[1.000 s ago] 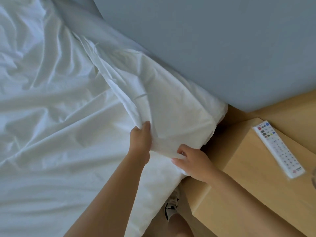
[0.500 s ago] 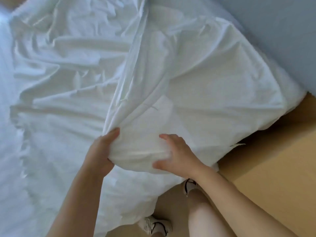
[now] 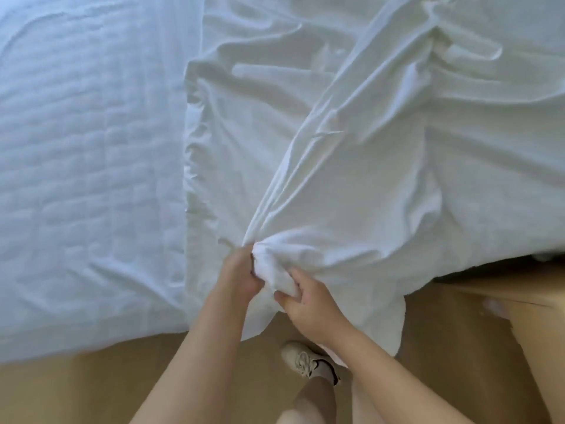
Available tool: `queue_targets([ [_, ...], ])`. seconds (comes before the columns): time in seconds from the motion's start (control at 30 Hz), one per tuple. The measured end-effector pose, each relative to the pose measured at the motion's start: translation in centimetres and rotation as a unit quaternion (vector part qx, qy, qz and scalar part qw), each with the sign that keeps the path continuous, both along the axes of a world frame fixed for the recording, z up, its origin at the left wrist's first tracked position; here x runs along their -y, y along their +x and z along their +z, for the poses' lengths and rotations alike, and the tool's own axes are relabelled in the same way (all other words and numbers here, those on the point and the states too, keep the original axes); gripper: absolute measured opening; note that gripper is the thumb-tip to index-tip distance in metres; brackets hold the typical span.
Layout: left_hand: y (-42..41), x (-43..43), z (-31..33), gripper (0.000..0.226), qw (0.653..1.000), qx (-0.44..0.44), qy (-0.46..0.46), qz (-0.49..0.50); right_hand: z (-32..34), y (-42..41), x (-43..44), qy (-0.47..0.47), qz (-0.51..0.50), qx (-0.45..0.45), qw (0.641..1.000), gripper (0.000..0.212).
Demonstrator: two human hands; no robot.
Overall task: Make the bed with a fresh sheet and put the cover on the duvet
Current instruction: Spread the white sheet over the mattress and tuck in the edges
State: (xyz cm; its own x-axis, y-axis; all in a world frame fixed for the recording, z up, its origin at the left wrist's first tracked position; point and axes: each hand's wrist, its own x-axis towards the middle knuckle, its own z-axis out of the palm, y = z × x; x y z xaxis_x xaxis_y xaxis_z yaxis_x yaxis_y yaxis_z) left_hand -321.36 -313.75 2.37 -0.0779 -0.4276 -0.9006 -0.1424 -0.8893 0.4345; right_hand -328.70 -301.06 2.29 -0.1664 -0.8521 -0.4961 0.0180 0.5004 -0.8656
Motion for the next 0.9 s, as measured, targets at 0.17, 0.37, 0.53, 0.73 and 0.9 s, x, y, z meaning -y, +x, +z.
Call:
queue_targets([
  [0.17, 9.8, 8.2, 4.0, 0.024, 0.959, -0.232, -0.107, 0.122, -0.1, 2.5, 4.9, 0.013, -0.144, -0.028, 0.989, 0.048],
  [0.37, 21.8, 16.9, 5.4, 0.035, 0.948, -0.204, -0.157, 0.188, -0.1, 8.9, 18.3, 0.041, -0.207, 0.080, 0.974, 0.090],
  [0.53, 30.2, 20.4, 4.3, 0.029, 0.978, -0.134, -0.149, 0.064, 1.0, 17.8, 32.3, 0.058, -0.183, 0.165, 0.967, 0.063],
  [0.73, 42.1, 24.1, 4.4, 0.026, 0.967, -0.156, -0.160, 0.120, 1.3, 32.8, 43.7, 0.082, -0.166, 0.096, 0.978, 0.022],
  [0.9, 58.7, 27.7, 6.5, 0.032, 0.968, -0.193, -0.159, 0.040, 2.4, 48.1, 48.0, 0.068, -0.142, 0.166, 0.974, 0.020],
])
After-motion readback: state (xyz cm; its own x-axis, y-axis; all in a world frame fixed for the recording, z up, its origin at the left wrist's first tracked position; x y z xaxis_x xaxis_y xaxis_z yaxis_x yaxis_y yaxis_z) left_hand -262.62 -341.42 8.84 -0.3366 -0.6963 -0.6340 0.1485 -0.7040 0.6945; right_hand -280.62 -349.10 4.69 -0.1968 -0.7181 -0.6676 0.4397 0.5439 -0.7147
